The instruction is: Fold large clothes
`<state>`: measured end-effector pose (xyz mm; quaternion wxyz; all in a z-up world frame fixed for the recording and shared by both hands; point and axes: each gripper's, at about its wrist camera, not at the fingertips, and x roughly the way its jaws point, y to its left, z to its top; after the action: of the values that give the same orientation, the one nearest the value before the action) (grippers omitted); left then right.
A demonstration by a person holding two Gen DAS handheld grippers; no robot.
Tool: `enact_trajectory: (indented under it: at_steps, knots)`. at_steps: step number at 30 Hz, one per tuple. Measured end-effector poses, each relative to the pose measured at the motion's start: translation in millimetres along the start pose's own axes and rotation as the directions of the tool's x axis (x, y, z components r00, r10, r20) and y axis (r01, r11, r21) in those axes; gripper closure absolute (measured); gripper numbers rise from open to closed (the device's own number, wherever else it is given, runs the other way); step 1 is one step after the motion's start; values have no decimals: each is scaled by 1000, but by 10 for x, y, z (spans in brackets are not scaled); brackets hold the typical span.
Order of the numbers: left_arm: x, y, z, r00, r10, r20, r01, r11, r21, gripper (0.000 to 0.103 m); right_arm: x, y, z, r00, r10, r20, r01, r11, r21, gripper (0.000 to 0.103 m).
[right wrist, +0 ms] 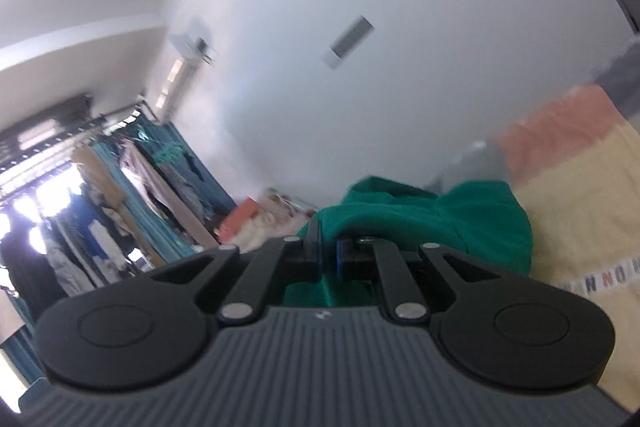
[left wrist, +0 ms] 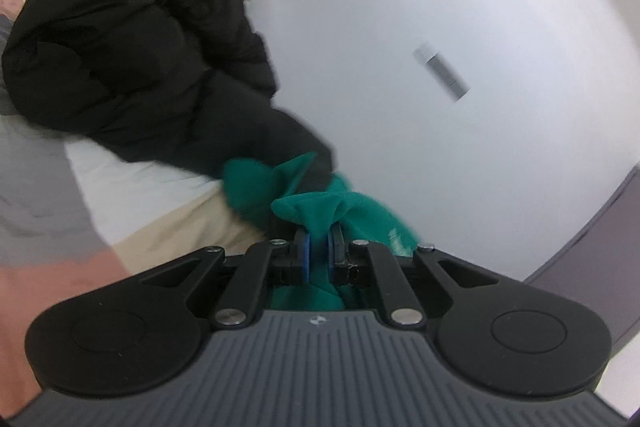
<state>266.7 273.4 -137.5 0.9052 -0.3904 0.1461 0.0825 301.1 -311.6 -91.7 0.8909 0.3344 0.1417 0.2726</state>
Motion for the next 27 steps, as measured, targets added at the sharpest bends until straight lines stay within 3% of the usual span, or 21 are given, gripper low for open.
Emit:
enact_trajectory:
  at_steps: [2, 5, 8, 10, 12, 15, 18, 19, 21, 22, 24, 27]
  knots:
    - [149, 41, -51, 998, 44, -41, -44, 999, 10, 93, 147, -116, -35, 998, -59, -35, 59, 998, 11, 94]
    - [259, 80, -61, 997, 45, -58, -43, 999, 20, 93, 325, -276, -106, 988, -136, -69, 136, 991, -7, 93]
    - [234, 103, -67, 997, 42, -68, -40, 999, 24, 89, 403, -400, -139, 985, -151, -88, 155, 987, 34, 92]
    - [190, 103, -71, 996, 41, -78, -39, 999, 18, 70, 392, -420, -191, 983, -159, -91, 162, 986, 28, 91]
    - [80, 84, -76, 997, 30, -72, -28, 999, 23, 41, 395, -404, -211, 982, -163, -101, 166, 986, 27, 91]
    - [-147, -34, -74, 998, 64, -22, -63, 996, 57, 32, 345, -358, -250, 980, -160, -119, 164, 986, 18, 88]
    - [-370, -163, -126, 1000, 12, -20, -10, 994, 108, 29, 313, -297, -311, 969, -166, -182, 161, 986, -43, 86]
    - [-444, -215, -170, 999, -18, -36, 22, 992, 122, 28, 296, -284, -341, 966, -165, -198, 159, 986, -47, 83]
    - [-547, -306, -309, 995, -69, -68, 78, 986, 146, 26, 274, -268, -378, 961, -162, -223, 159, 987, -33, 48]
    - [-579, -362, -402, 990, -98, -102, 113, 980, 161, 26, 262, -257, -388, 961, -157, -227, 155, 988, -24, 40]
    - [-581, -456, -624, 970, -154, -186, 185, 969, 166, 25, 248, -229, -411, 962, -143, -234, 143, 990, -17, 37]
    - [-446, -552, -981, 916, -228, -331, 278, 954, 114, 25, 253, -170, -456, 950, -173, -258, 165, 985, -54, 36]
